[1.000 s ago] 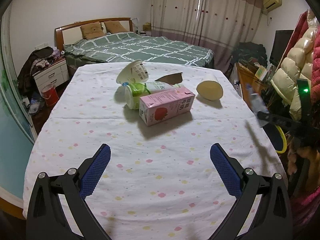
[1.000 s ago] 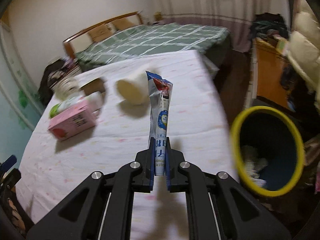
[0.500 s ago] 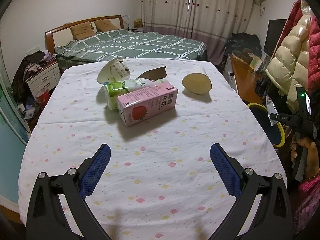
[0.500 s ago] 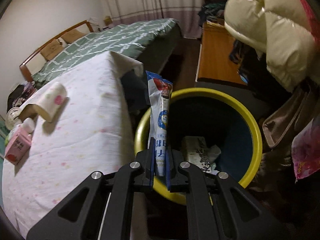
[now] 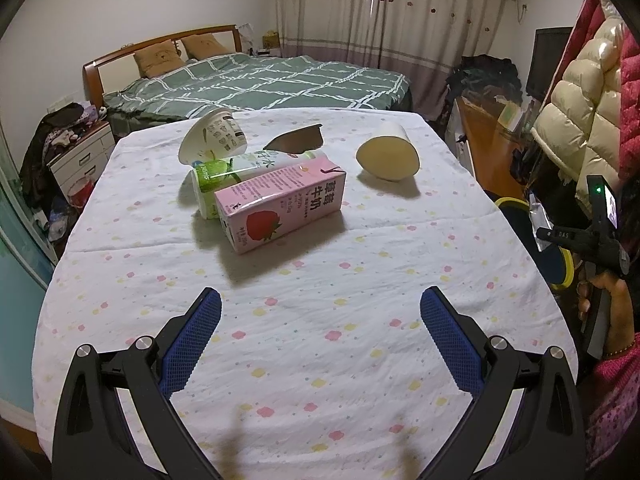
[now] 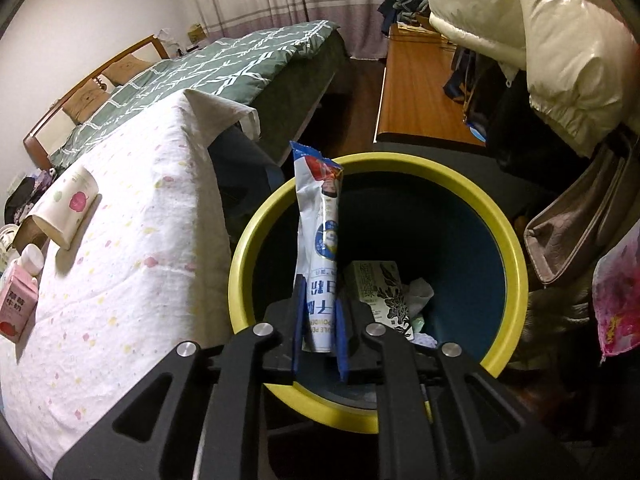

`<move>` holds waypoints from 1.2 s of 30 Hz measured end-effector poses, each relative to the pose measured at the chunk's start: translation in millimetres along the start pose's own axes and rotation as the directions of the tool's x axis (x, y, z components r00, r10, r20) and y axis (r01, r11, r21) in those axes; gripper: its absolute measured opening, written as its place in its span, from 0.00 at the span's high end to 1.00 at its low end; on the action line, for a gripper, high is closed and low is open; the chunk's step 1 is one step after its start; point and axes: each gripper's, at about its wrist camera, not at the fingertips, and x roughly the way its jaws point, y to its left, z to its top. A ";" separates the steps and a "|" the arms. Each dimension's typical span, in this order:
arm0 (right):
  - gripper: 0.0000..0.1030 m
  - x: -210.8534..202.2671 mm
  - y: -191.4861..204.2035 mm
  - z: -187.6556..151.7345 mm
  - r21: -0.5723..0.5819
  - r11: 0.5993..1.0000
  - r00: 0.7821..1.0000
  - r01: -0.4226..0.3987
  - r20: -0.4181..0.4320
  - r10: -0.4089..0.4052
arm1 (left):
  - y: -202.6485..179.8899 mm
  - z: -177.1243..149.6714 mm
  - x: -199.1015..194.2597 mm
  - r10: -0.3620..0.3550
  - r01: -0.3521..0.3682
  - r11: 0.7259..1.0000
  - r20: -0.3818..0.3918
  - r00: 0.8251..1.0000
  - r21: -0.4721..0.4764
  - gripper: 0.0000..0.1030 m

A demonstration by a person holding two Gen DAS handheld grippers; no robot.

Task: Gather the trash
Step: 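Carry the toothpaste tube over the bin and open the right gripper, then grasp the pink milk carton with the left gripper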

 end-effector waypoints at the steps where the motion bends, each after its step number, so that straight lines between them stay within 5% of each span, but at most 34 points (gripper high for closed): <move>1: 0.87 -0.3 -0.6 0.2 0.000 1.000 1.000 -0.001 0.000 0.001 | -0.3 0.0 0.5 0.000 0.000 1.000 -0.001 1.000 0.001 0.05; 25: 0.80 -4.8 11.1 0.9 -0.008 0.999 0.999 -0.033 0.009 0.033 | 39.9 35.7 55.4 0.040 -0.040 0.999 0.012 0.999 0.018 0.05; 36: 0.80 0.1 16.5 1.9 -0.014 0.999 0.999 -0.041 -0.002 0.041 | 35.8 44.4 96.6 -0.024 0.026 0.999 -0.048 0.999 0.035 0.05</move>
